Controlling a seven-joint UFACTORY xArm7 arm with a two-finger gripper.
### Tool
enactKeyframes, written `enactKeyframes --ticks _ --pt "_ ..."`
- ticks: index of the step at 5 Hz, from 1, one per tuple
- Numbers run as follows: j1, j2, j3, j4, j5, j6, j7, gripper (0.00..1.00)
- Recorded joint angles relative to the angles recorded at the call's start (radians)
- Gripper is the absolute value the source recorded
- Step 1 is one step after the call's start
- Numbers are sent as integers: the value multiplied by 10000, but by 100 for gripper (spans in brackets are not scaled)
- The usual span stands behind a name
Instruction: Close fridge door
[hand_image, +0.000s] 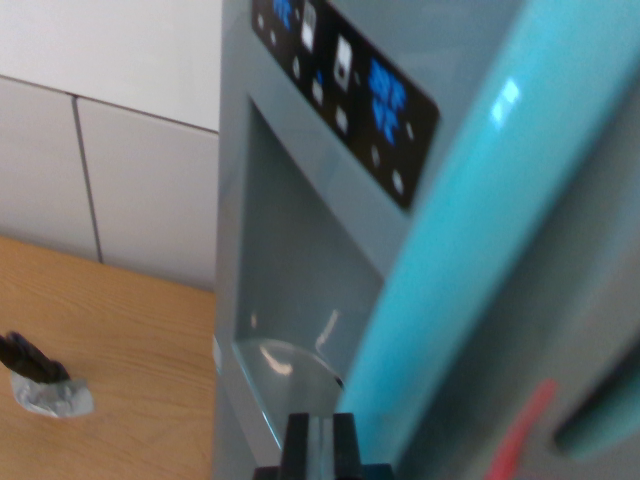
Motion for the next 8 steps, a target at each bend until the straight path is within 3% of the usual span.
enactKeyframes --ticks 1,2,3,4,5,6,7,8 --pt "0 504 -3 432 0 -1 0 100" --pt "0 504 -3 432 0 -1 0 100" --pt "0 862 -181 678 0 -3 0 100" --pt "0 862 -181 678 0 -3 0 100" --pt "0 1040 -523 695 0 -4 0 100" --pt "0 1040 -523 695 0 -4 0 100" --pt "0 1261 -840 892 0 -4 0 100" --pt "0 1261 -840 892 0 -4 0 100"
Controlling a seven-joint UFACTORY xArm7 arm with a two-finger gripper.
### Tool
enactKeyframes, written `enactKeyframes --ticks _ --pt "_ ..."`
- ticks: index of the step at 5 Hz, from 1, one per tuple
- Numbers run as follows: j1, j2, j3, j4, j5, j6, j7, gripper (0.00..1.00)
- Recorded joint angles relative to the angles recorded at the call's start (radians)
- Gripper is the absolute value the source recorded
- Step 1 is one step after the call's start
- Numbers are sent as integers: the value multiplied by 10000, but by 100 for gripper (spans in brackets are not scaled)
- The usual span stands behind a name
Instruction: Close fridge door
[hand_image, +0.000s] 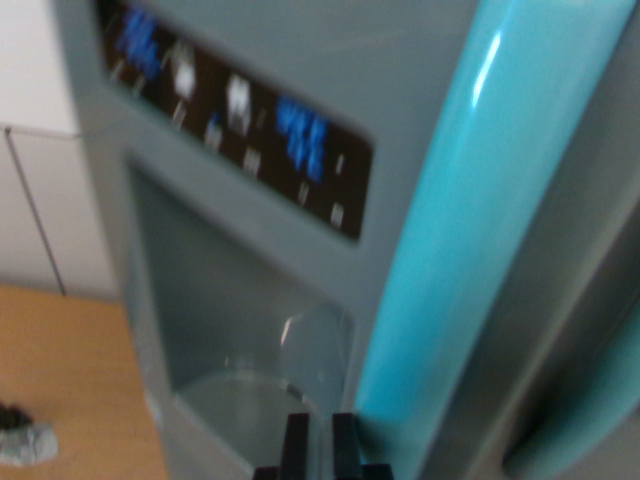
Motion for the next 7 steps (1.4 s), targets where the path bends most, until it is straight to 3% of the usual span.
enactKeyframes --ticks 1,2,3,4,5,6,7 --pt "0 520 -177 515 0 -1 0 100" --pt "0 520 -177 515 0 -1 0 100" --pt "0 1029 -372 909 0 -15 0 100" --pt "0 1029 -372 909 0 -15 0 100" --pt "0 1315 -532 1090 0 -38 0 100" --pt "0 1315 -532 1090 0 -38 0 100" --pt "0 1447 -669 1154 0 -42 0 100"
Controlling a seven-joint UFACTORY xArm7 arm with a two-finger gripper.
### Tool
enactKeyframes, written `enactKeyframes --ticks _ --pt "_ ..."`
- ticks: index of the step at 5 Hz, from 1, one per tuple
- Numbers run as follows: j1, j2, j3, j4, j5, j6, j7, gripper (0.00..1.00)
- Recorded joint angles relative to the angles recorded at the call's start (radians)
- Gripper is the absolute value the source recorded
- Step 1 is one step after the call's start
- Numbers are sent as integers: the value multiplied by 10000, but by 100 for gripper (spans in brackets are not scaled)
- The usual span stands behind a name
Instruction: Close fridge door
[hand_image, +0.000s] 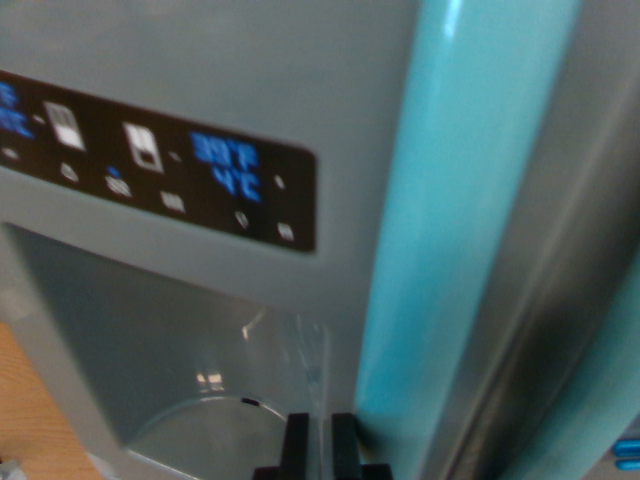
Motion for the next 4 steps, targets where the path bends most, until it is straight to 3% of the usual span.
enactKeyframes --ticks 3,4 --pt "0 141 -88 95 0 0 0 100" --pt "0 480 -132 385 0 -1 0 100"
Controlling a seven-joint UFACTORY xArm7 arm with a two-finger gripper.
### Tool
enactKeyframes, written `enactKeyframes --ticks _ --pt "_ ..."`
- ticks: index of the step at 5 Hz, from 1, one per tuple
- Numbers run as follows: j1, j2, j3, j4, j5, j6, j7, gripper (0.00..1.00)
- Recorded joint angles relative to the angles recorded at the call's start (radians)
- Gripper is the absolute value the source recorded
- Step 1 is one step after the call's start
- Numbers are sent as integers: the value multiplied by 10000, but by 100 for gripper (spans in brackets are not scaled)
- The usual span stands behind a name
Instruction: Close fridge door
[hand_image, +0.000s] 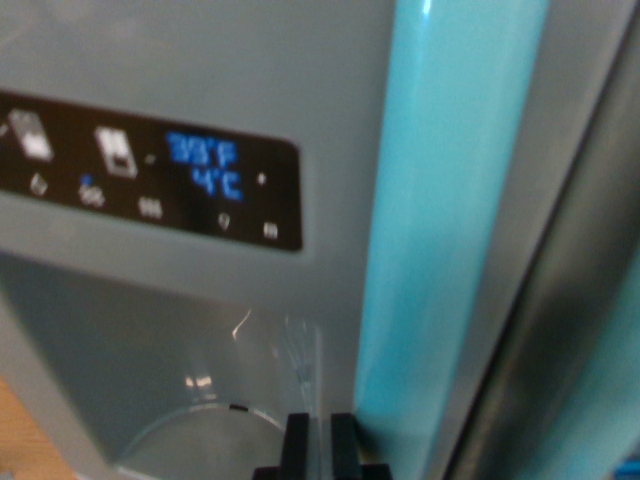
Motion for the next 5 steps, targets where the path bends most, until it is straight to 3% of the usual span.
enactKeyframes --ticks 1,2,5 --pt "0 0 0 0 0 0 0 100" --pt "0 298 -61 236 0 -1 0 100" --pt "0 445 -116 354 0 -2 0 100"
